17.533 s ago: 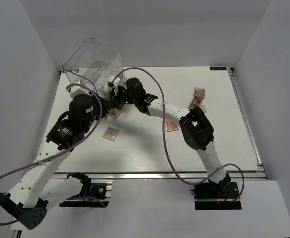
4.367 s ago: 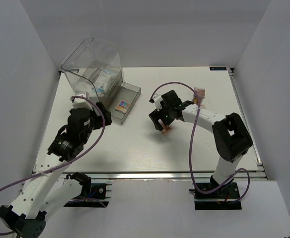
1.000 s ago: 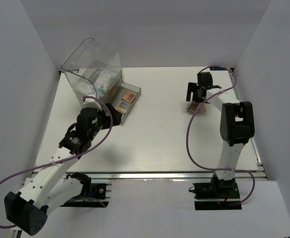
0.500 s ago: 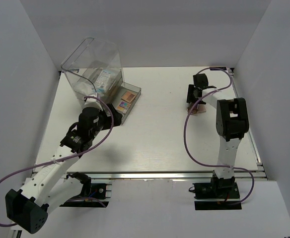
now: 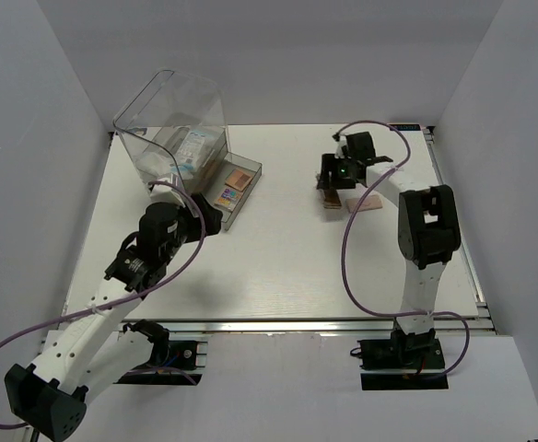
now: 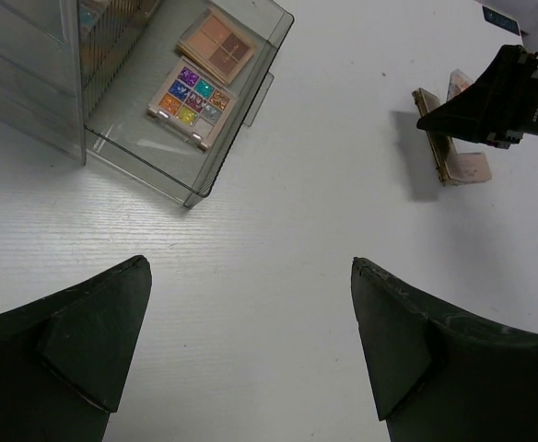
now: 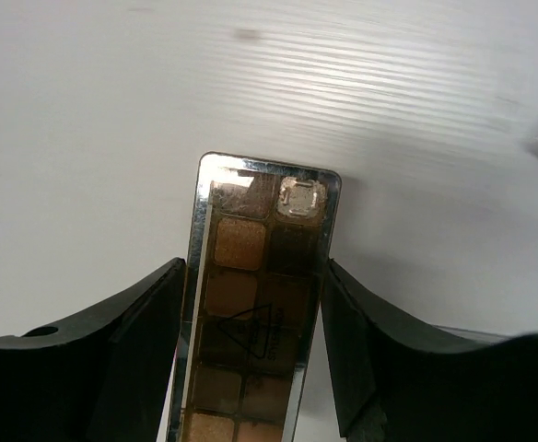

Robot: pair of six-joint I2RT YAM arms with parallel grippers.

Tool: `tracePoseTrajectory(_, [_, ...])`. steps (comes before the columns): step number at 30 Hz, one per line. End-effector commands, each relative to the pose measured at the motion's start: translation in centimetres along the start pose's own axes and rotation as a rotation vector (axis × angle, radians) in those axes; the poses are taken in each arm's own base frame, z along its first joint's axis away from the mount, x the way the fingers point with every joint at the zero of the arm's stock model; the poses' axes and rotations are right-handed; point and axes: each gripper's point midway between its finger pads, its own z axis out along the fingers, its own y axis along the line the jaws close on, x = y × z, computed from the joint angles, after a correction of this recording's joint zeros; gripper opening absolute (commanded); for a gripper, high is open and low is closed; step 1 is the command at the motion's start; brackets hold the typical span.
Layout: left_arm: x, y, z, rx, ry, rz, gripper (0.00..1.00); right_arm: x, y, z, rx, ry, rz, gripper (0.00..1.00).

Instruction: Organize the makeup

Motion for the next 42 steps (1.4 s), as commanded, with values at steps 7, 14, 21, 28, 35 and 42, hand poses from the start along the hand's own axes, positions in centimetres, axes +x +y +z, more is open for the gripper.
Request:
tracePoseTrajectory(7, [-2.7,-0.1,-1.9,0.000,-0.103,-0.034,0.98,-4.4,24.0,-6.1,-0.550,-0.194,-0.185,0.09])
tracePoseTrajectory(14, [-4.0,0.5,-3.4,-0.037,-0.148,-0.062,0.98,-5.9,31.1,-3.7,-0.582,-0.200,0.093,0.15])
tracePoseTrajectory(21, [-4.7,1.2,-4.5,-0.072,-0.168,-0.079,0.98,-6.8,34.1,-0.4,-0.633,-0.251,0.183,0.89])
tracePoseTrajectory(28, [-4.8,1.3,-4.7,-0.089,-0.160,-0.078,0.98,-6.4,35.2,0.5,-0.672,-0.274,0.110,0.89])
tracePoseTrajectory(35, [-4.8,1.1,-4.1,-0.076,-0.166,-0.072,0.98,-8.6,33.8,-5.9,-0.731,-0.437,-0.260,0.89])
tracePoseTrajectory(42, [-4.3,0.5,-2.8,-0.042,-0.161,-0.059,0.98,-9.1,23.7,-11.6,-0.441,-0.693,-0.714,0.89])
